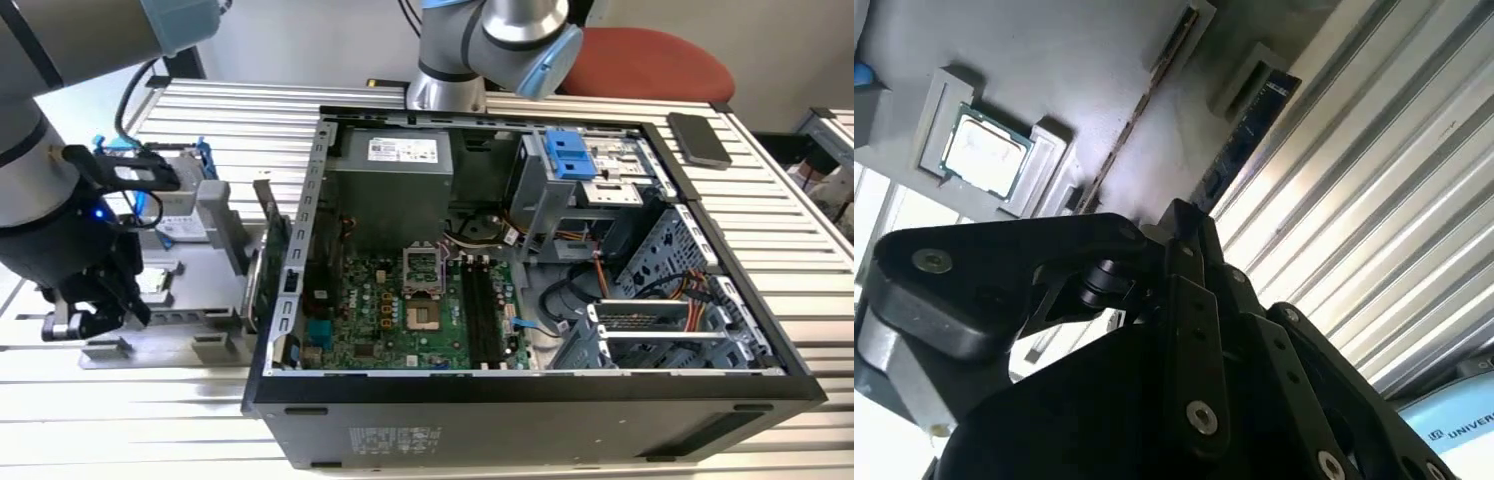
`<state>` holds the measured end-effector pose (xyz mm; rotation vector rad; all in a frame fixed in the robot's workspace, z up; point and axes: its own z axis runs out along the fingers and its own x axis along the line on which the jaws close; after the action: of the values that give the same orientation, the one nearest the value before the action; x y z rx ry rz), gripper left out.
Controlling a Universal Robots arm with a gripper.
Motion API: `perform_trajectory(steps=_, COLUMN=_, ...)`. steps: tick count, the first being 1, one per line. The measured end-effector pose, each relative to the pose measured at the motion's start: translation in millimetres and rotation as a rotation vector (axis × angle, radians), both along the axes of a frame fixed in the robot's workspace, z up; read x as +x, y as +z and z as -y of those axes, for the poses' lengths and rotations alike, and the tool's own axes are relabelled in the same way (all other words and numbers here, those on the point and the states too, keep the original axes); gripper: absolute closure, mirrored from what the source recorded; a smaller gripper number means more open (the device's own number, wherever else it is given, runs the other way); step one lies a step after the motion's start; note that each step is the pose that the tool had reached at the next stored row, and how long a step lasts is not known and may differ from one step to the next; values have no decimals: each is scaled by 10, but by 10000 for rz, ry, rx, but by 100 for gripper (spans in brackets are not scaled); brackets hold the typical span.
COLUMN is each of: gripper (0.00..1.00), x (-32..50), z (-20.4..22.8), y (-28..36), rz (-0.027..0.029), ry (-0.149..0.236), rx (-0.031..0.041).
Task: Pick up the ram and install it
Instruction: 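Pick up the ram and move it above insertion slot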
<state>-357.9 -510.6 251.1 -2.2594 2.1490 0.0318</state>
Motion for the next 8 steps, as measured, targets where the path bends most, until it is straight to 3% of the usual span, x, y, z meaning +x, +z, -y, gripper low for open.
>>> perform_trajectory(steps=8, gripper=100, x=0, z=0, y=278, rz=0, ry=0, rx=0)
